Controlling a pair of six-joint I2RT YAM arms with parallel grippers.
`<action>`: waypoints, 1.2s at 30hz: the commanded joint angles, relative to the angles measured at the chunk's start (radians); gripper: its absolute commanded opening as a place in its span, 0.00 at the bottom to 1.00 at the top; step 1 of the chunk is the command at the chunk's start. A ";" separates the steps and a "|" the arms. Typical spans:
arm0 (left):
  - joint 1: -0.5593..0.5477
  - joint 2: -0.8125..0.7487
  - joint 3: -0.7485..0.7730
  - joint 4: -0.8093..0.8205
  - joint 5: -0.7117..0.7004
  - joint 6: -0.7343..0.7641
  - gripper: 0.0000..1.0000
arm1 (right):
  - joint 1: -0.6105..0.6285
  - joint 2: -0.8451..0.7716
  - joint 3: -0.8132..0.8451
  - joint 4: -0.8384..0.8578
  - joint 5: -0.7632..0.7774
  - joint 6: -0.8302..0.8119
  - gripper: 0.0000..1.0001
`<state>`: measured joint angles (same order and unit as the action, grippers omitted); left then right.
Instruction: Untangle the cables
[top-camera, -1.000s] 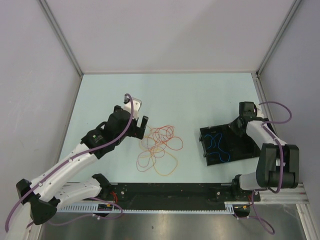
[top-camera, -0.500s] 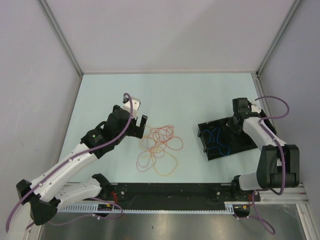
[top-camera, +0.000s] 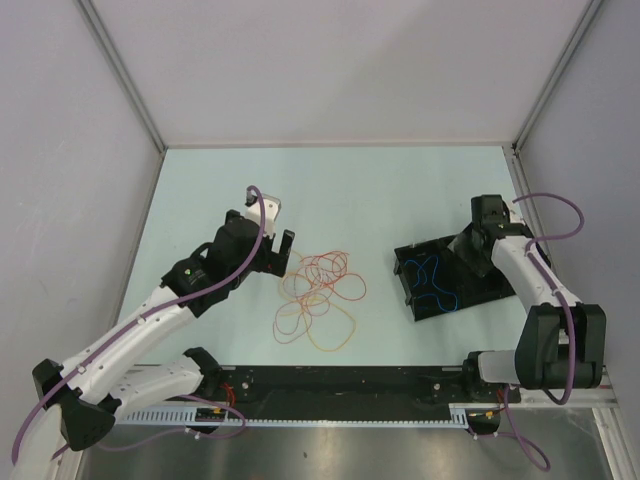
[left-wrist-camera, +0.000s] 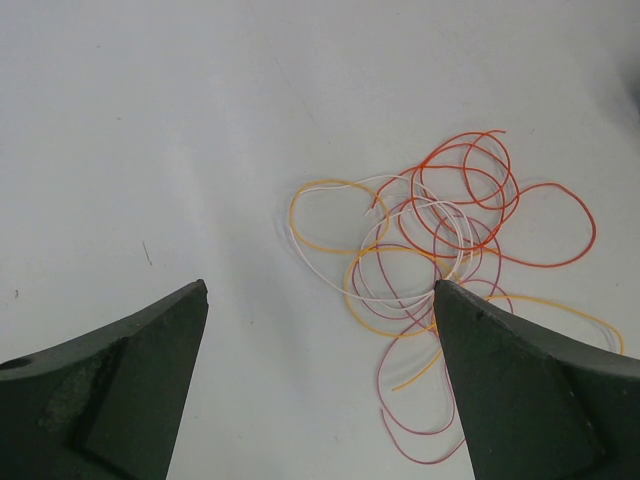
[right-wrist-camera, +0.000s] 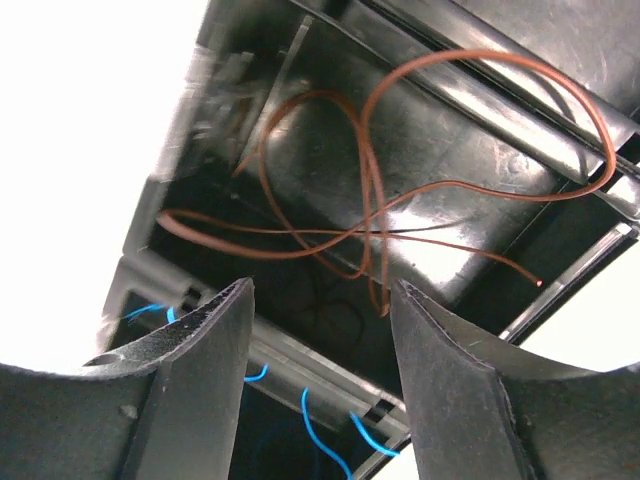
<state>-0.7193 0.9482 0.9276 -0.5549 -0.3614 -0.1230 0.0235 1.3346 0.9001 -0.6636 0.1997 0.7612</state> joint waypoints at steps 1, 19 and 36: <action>0.011 -0.009 -0.003 0.029 -0.002 0.010 1.00 | 0.006 -0.051 0.091 -0.076 0.000 -0.052 0.62; 0.014 -0.012 -0.003 0.030 0.010 0.008 0.99 | -0.252 -0.088 0.086 0.011 0.064 -0.154 0.43; 0.014 -0.019 -0.004 0.030 0.016 0.008 0.99 | -0.269 0.003 0.049 0.108 0.104 -0.161 0.27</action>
<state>-0.7128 0.9482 0.9276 -0.5549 -0.3546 -0.1230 -0.2398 1.3239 0.9573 -0.5991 0.2771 0.6010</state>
